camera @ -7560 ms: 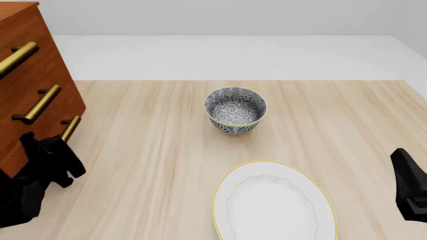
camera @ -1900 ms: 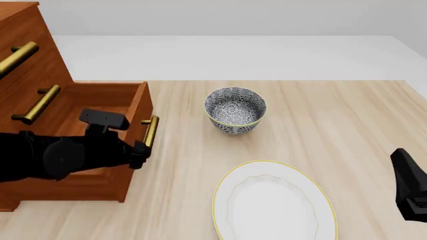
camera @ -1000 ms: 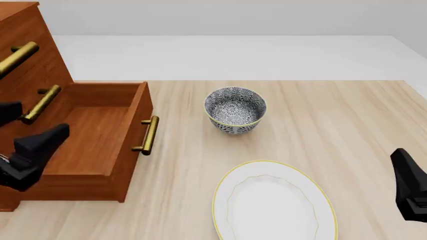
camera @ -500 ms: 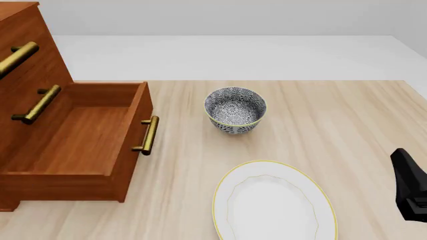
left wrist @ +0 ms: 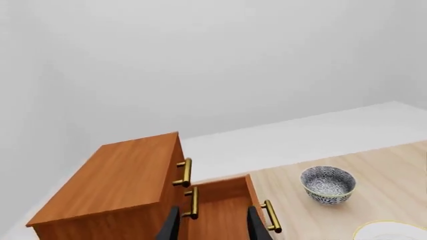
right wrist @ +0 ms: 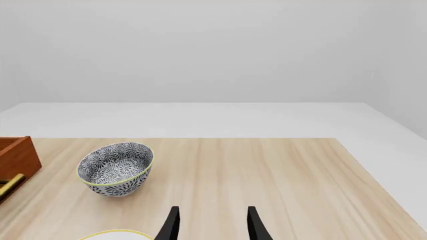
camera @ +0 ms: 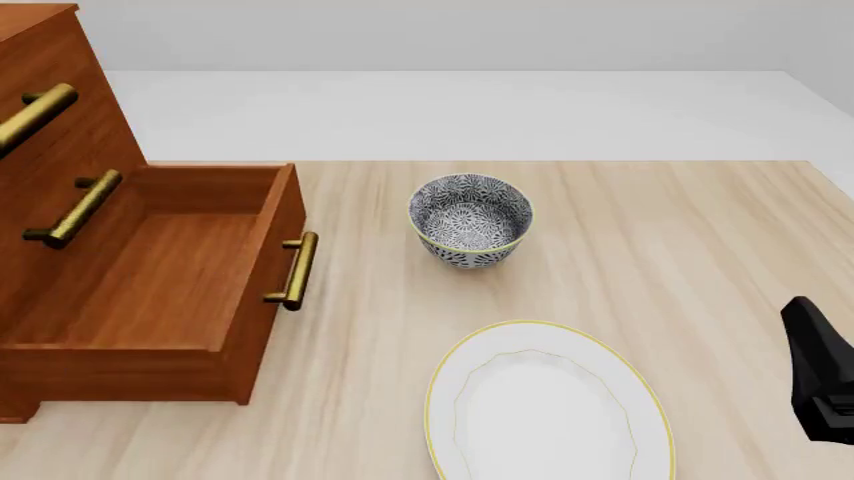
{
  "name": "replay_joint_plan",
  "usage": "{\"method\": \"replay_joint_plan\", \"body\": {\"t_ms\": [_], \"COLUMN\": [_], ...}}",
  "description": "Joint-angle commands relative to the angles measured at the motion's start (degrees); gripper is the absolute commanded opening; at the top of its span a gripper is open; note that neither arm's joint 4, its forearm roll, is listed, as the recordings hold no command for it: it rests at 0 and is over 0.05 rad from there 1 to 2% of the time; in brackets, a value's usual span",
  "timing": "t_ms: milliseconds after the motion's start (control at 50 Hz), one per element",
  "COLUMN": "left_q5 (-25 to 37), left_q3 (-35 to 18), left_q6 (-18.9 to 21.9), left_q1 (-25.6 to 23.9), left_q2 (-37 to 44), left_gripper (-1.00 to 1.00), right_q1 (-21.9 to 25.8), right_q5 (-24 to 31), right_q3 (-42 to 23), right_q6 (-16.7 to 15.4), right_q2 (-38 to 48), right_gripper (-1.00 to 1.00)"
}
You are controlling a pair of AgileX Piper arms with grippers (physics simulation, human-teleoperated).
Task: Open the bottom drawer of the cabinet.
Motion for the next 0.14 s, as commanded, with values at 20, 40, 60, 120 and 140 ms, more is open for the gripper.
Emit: {"method": "replay_joint_plan", "body": {"t_ms": [20, 40, 60, 120, 140], "left_q5": [2.03, 1.75, 2.04, -1.01, -2.37], "left_q3": [-0.24, 0.21, -0.06, 3.84, 5.70], "left_q6": [-1.91, -1.82, -1.86, -1.87, -2.61], "left_q1": [0.96, 0.85, 0.83, 1.29, 1.62], "left_q2": [-0.13, -0.13, -0.13, -0.13, -0.13], "left_gripper": [1.00, 1.00, 1.00, 1.00, 1.00], "right_q1": [-0.01, -0.01, -0.01, 0.00, 0.01], "right_q5": [0.01, 0.01, -0.01, 0.01, -0.01], "right_q3": [0.00, 0.00, 0.00, 0.00, 0.00], "right_q6": [0.00, 0.00, 0.00, 0.01, 0.00], "right_q2": [-0.02, -0.01, 0.02, -0.02, 0.02], "right_gripper": [1.00, 1.00, 1.00, 1.00, 1.00]}}
